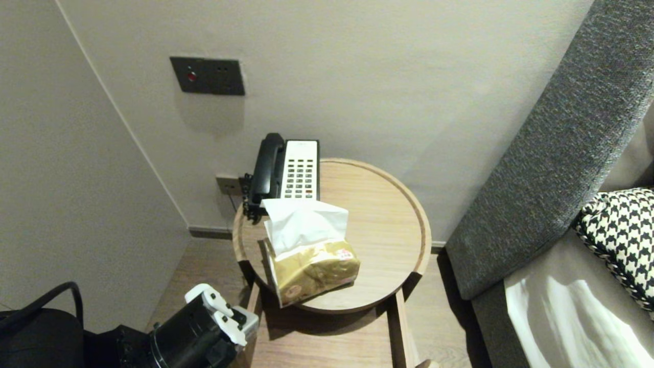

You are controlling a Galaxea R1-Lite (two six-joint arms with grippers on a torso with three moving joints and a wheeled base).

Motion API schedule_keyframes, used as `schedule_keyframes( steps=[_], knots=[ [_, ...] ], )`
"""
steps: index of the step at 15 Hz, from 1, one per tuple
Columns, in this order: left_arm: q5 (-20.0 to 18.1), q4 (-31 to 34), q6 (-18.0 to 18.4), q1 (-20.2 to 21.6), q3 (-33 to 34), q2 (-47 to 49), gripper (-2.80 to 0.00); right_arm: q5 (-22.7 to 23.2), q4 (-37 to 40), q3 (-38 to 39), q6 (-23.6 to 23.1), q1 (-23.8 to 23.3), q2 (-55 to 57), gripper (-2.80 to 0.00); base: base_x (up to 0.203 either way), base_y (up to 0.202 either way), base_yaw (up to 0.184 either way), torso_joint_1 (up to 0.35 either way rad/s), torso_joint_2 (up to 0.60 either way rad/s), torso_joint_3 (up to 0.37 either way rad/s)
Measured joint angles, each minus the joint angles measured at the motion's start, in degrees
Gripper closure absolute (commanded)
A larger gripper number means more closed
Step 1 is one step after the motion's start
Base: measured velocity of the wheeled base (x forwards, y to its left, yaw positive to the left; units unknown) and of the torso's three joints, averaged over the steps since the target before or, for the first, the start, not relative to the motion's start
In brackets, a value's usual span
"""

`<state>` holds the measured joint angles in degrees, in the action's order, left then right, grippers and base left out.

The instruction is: Close the nightstand drawer

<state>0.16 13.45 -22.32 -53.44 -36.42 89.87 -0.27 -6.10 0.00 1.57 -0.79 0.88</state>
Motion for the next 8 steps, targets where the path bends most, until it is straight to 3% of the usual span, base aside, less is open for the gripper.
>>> schedule_keyframes(
  steps=[8],
  knots=[
    [1.8,-7.9,-4.0,1.7,-0.3,0.2,0.0,0.0,0.0,0.0,0.0,0.0,0.0,0.0,0.0,0.0,0.0,0.0,0.0,0.0]
  ],
)
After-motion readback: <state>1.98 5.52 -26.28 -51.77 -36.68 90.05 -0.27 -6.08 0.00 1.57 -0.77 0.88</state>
